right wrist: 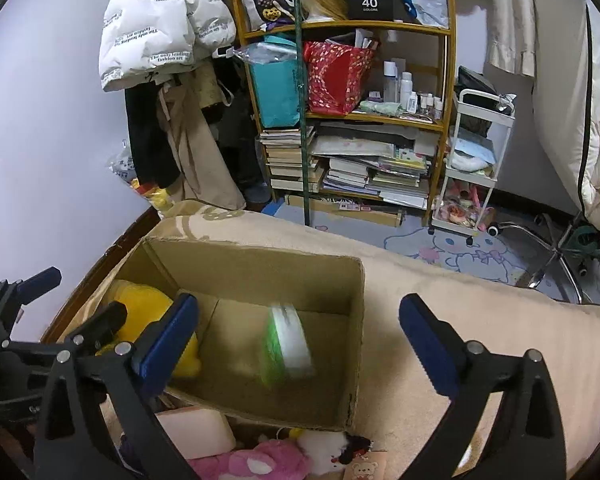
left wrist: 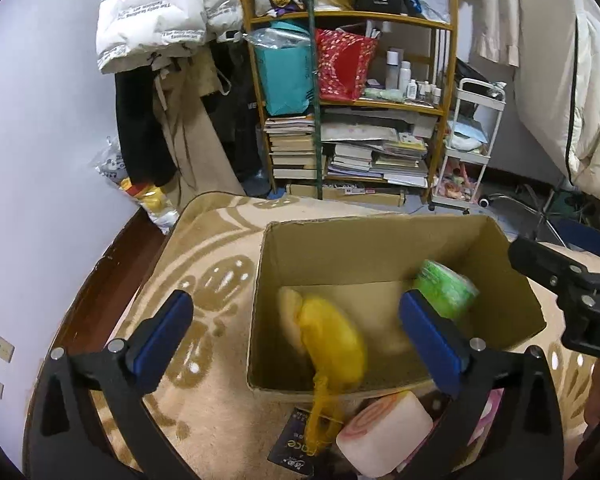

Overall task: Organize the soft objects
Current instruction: 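Withdraw both open tools from the box back toward the rug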

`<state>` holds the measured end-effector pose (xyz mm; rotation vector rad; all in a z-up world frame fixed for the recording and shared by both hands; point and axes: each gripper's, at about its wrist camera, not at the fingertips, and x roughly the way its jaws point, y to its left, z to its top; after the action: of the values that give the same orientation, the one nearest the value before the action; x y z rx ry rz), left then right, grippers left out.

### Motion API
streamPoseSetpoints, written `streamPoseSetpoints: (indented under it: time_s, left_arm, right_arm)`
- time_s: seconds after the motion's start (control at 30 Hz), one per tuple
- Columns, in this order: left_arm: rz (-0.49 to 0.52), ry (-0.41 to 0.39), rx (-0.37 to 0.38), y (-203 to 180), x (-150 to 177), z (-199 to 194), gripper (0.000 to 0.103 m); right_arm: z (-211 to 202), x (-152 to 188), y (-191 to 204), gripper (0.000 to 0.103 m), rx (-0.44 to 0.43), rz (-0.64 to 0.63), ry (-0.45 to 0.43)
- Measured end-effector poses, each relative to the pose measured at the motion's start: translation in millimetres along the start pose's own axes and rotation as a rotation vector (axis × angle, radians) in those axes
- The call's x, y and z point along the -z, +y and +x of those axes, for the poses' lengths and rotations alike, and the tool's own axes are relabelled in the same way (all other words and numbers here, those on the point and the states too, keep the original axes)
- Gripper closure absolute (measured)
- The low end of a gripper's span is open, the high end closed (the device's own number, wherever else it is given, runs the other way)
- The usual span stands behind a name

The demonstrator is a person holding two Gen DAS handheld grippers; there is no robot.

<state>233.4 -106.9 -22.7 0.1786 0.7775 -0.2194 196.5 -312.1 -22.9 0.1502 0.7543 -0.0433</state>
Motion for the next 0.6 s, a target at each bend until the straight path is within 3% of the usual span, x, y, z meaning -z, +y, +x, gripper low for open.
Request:
streamPoseSetpoints:
  time_s: [0.4,0.6]
  left_arm:
    - [-0.006,0.001,-0.016,17,11,-32,0.001]
    - [-0.008,0.004,-0.036,26,25,-51,0.001]
  right_arm:
    - [-30,-6,-13,0.000,-0.010,0.073,0.005]
    - [-49,4,-10,0.000,0.038,0.035,0.004]
